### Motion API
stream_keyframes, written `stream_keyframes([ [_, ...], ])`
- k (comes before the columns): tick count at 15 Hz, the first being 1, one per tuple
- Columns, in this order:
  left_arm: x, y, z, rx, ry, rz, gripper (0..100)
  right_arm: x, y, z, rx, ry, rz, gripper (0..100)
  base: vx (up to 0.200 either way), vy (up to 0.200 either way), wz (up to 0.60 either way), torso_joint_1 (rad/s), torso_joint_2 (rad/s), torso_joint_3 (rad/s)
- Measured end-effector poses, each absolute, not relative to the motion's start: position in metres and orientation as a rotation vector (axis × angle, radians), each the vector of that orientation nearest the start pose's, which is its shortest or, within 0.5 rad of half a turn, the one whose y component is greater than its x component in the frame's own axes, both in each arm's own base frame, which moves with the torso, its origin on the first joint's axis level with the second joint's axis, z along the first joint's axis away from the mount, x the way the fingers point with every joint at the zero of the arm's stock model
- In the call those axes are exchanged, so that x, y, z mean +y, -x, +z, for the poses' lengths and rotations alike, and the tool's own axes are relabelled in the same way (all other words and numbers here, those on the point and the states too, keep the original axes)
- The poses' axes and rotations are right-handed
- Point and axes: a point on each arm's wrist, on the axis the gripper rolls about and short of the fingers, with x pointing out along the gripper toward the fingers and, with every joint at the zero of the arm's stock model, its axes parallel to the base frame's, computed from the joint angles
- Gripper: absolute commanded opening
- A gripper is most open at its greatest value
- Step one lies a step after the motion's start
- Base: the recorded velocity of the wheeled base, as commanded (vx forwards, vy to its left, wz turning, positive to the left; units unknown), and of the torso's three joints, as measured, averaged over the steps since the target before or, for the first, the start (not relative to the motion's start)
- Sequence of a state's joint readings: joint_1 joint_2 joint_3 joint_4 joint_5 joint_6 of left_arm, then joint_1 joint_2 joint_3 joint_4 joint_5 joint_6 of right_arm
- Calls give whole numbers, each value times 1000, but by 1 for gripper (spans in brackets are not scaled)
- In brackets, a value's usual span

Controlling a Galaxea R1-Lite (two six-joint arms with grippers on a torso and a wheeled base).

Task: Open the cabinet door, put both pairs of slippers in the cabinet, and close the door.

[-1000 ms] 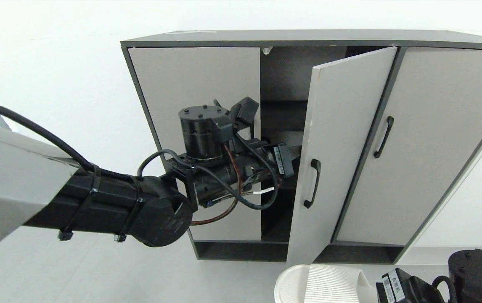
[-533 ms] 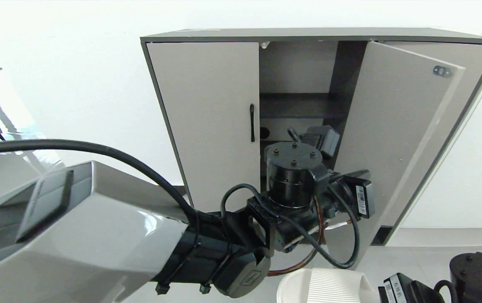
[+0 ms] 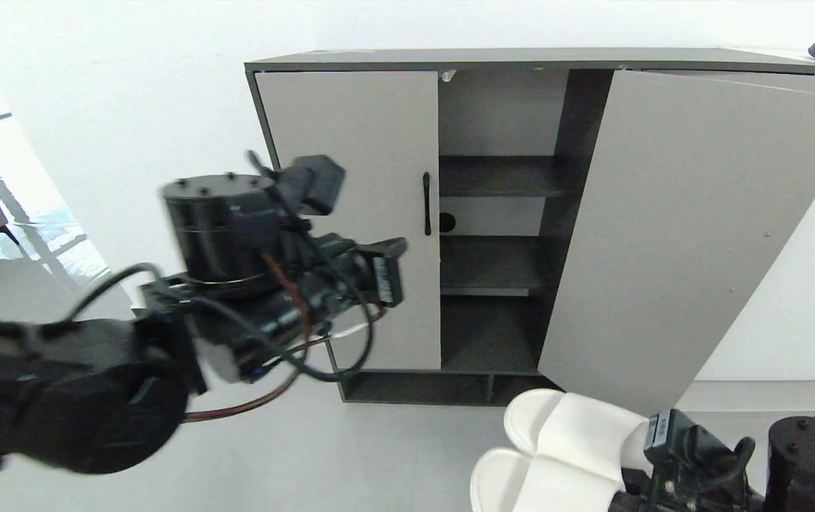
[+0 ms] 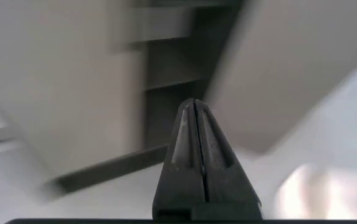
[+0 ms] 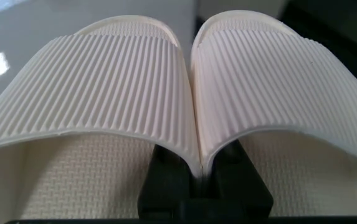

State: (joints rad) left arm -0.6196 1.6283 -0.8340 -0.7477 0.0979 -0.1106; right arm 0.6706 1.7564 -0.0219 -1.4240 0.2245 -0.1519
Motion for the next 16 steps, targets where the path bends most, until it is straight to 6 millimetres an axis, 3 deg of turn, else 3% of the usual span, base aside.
stream_keyframes([
  [1, -139, -220, 231, 69, 40, -421, 0, 128, -157, 84, 225, 168, 808, 0, 0, 0, 0, 0, 0, 0],
  [4, -53, -126, 245, 63, -39, -135, 0, 135, -174, 104, 96, 59, 532, 0, 0, 0, 0, 0, 0, 0],
  [6, -9, -56, 226, 71, -59, 70, 0, 139, -183, 112, 49, 39, 448, 0, 0, 0, 0, 0, 0, 0],
  [8, 9, -1, 191, 53, -58, 235, 0, 141, -185, 115, 37, 34, 444, 0, 0, 0, 0, 0, 0, 0],
  [10, 8, 23, 140, 69, -19, 214, 0, 143, -185, 115, 36, 34, 475, 0, 0, 0, 0, 0, 0, 0],
  [12, 3, 25, 102, 49, 11, 81, 0, 143, -185, 115, 38, 33, 488, 0, 0, 0, 0, 0, 0, 0],
  [16, 0, 22, 78, 4, -16, 14, 0, 145, -186, 112, 44, 31, 530, 0, 0, 0, 0, 0, 0, 0],
])
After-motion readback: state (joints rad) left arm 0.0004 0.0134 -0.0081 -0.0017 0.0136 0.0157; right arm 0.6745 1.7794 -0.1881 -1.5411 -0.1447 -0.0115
